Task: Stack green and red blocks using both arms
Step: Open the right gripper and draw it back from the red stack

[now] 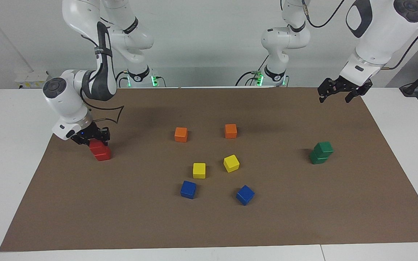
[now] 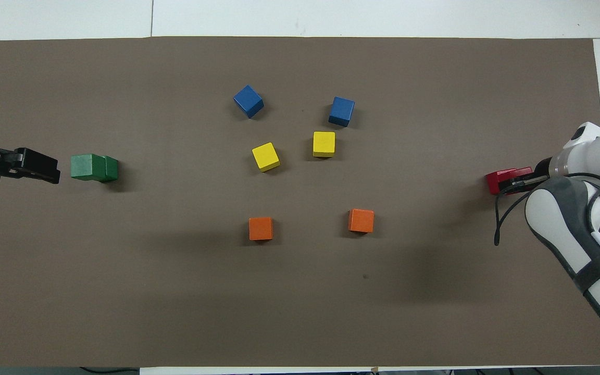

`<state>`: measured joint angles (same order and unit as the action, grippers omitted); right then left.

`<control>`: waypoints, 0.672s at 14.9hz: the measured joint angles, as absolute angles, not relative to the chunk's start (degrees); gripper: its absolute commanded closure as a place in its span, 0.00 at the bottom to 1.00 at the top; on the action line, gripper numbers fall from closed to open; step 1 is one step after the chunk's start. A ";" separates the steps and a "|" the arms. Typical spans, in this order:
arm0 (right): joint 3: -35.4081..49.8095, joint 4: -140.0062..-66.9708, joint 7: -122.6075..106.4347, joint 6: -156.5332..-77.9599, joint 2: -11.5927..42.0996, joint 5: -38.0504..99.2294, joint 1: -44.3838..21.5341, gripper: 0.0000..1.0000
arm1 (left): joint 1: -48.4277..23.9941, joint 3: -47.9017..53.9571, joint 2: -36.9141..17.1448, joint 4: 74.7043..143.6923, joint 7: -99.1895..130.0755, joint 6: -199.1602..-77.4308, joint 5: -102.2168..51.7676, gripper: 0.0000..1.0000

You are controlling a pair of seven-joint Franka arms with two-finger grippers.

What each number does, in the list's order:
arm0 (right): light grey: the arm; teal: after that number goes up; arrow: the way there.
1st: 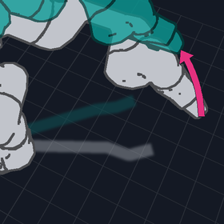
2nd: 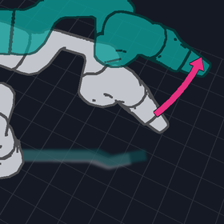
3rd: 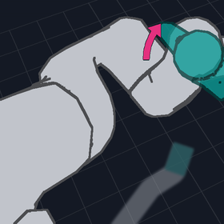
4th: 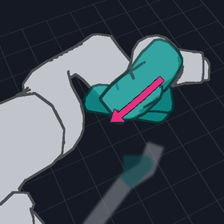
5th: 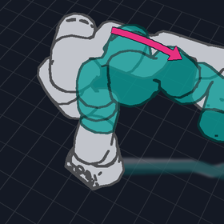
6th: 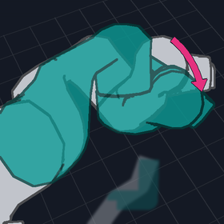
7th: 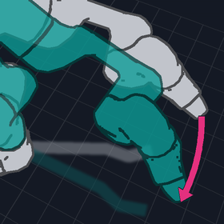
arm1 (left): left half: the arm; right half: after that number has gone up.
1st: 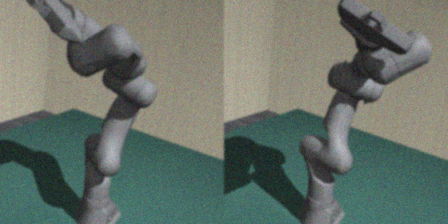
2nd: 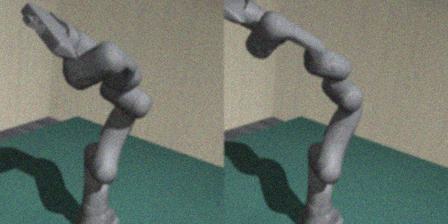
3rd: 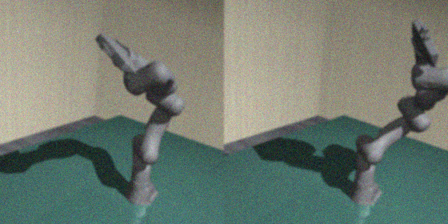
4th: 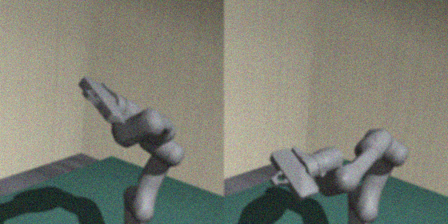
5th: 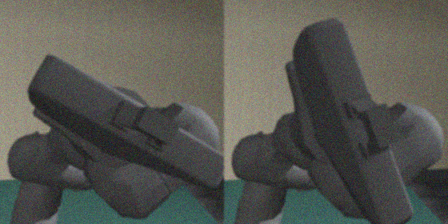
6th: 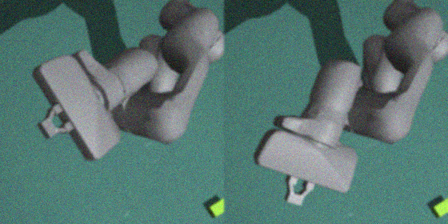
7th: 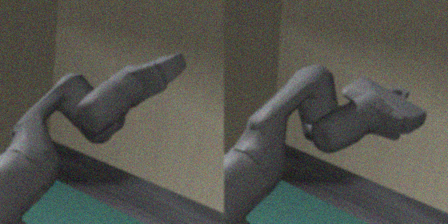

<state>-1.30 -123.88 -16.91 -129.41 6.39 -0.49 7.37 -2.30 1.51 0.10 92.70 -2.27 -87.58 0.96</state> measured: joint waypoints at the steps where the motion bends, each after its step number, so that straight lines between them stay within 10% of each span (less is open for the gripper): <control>1: -1.30 -123.88 -16.90 -129.42 6.39 -0.49 7.38 0.12 | -2.45 1.51 0.10 92.70 -2.27 -87.59 0.96 0.00; 10: -1.14 -121.30 -15.34 -129.45 6.48 -0.47 7.10 0.02 | -2.62 1.39 0.10 92.81 -2.26 -88.21 0.99 0.00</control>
<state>-1.14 -121.30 -15.34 -129.45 6.48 -0.47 7.10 -2.62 1.39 0.10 92.81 -2.26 -88.21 0.99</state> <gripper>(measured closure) 0.013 0.000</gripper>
